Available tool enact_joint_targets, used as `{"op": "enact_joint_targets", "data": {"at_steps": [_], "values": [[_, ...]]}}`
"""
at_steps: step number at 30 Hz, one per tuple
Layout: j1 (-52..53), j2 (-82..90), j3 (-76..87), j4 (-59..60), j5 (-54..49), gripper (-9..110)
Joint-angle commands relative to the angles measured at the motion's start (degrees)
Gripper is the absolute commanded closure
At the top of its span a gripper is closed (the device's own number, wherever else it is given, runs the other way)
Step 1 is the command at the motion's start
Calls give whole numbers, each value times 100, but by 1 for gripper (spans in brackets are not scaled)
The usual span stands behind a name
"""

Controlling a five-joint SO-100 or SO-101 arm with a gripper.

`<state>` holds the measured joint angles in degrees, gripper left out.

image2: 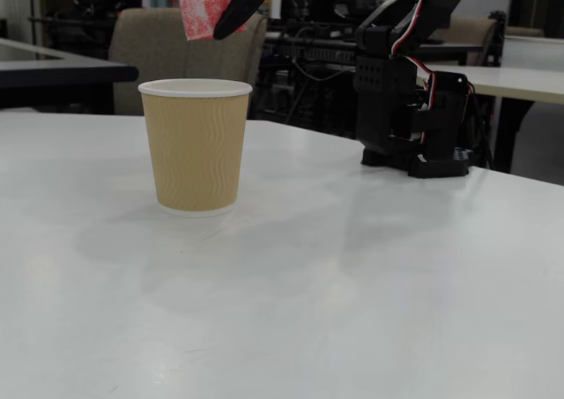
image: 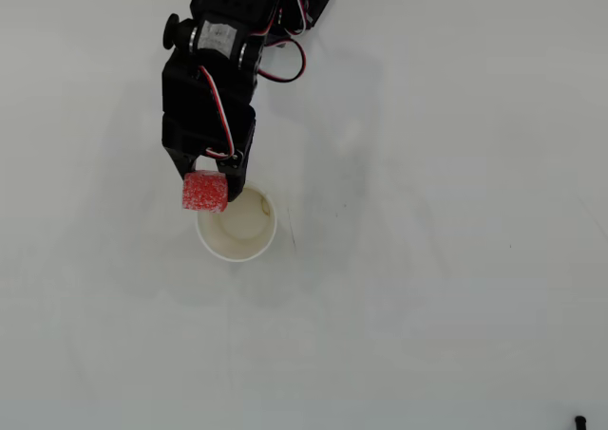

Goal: Grasp a red cube and put it in the cup.

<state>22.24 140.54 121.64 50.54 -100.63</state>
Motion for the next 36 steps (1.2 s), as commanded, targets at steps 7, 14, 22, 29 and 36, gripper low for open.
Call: {"op": "enact_joint_targets", "data": {"at_steps": [7,14,22,29,36], "values": [[88,149,-79,-149,-53,95],[149,141,-70,-308,-53,84],[193,132,-70,-360,-53,81],[220,141,-62,-334,-141,77],[264,193,44,-352,-202,75]]}}
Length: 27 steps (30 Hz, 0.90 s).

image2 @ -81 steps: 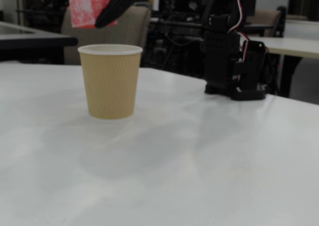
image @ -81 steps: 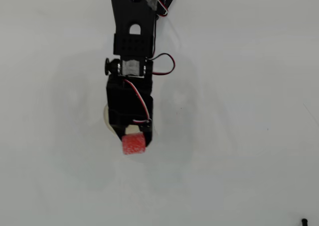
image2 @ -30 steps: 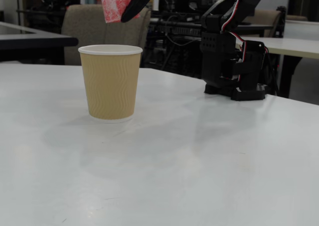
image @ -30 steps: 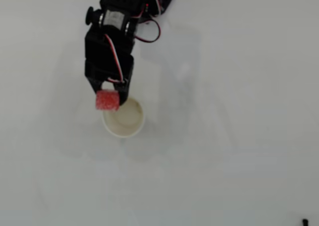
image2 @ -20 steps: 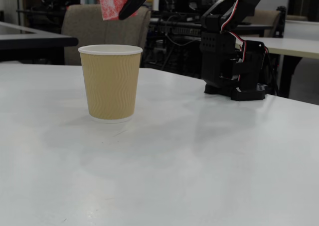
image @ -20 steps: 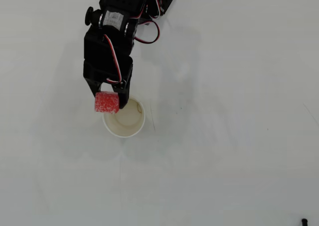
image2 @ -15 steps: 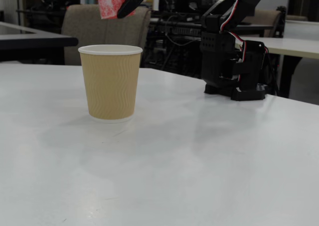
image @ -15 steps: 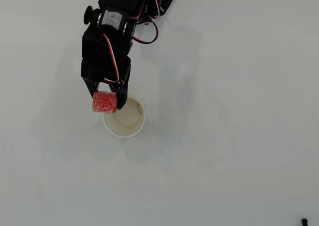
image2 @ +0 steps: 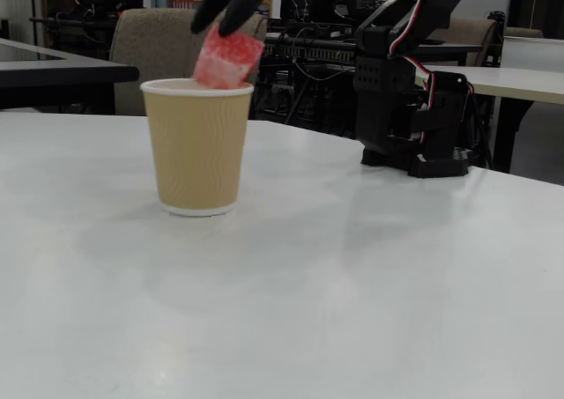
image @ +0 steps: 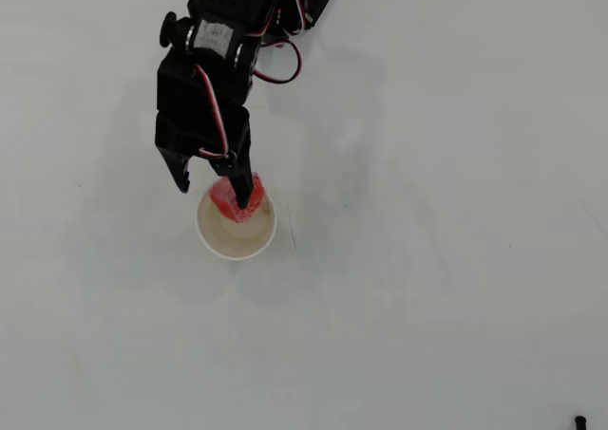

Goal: Grasp a red cube and put it in the cup.

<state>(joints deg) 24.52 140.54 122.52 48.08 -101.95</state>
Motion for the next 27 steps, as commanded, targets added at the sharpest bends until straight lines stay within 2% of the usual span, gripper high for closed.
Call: {"op": "enact_joint_targets", "data": {"at_steps": [1,27], "values": [[44,202,-35,-105,-79,75],[53,334,9,-220,-53,75]]}}
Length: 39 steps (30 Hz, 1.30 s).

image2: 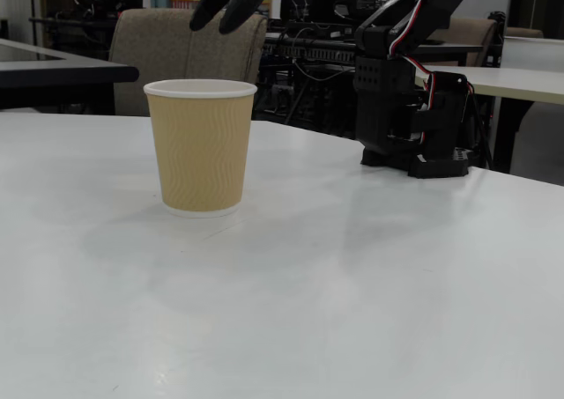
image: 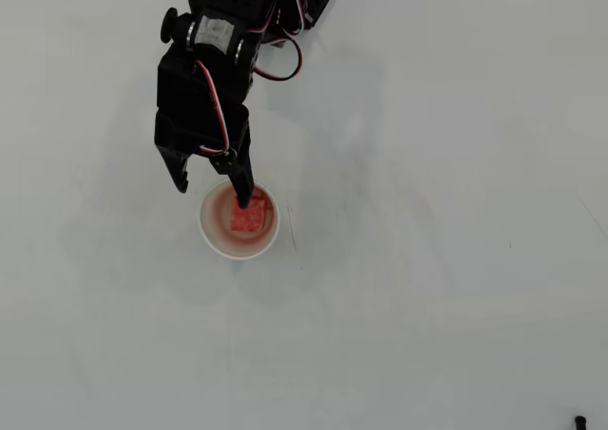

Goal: Grasp a red cube and put it in the cup.

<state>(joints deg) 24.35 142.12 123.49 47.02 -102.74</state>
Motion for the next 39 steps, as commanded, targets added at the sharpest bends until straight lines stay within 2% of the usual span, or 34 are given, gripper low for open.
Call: {"op": "enact_joint_targets", "data": {"at_steps": [1,9,16,19,22,28,32,39], "values": [[70,176,-88,-114,44,75],[-26,325,35,-53,79,78],[-35,439,132,53,185,99],[-9,650,255,176,457,101],[-53,932,396,316,1055,101],[-264,1521,1046,352,2892,101],[-281,1846,1617,237,4667,101],[-185,2364,2435,202,5159,101]]}}
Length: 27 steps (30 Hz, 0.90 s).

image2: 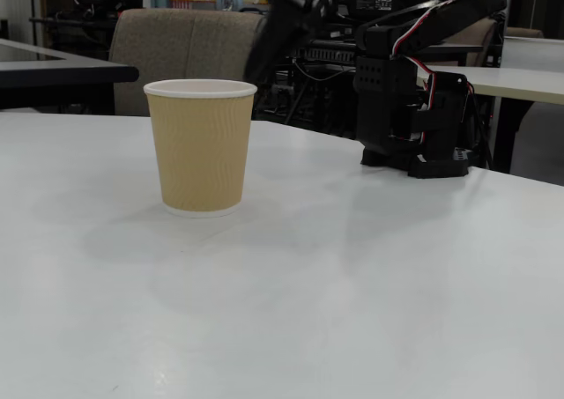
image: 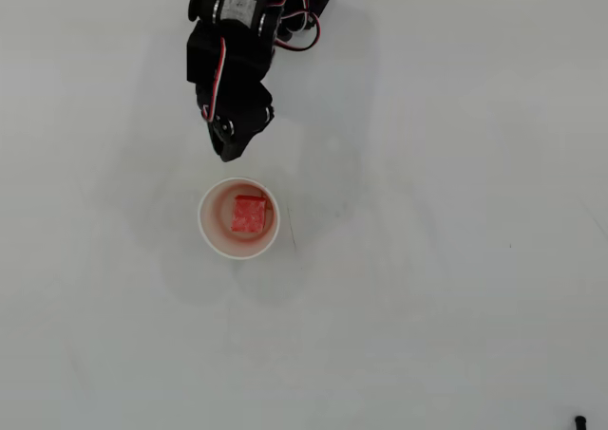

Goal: Grasp a red cube and put it in the cup.

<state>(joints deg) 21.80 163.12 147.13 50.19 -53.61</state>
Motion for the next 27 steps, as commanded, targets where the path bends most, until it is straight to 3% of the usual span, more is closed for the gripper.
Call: {"op": "enact_joint_targets", "data": {"at_steps": [1,14,27], "values": [[97,343,141,-141,308,101],[659,1230,791,-589,2013,101],[202,1890,1951,-1002,3375,101]]}}
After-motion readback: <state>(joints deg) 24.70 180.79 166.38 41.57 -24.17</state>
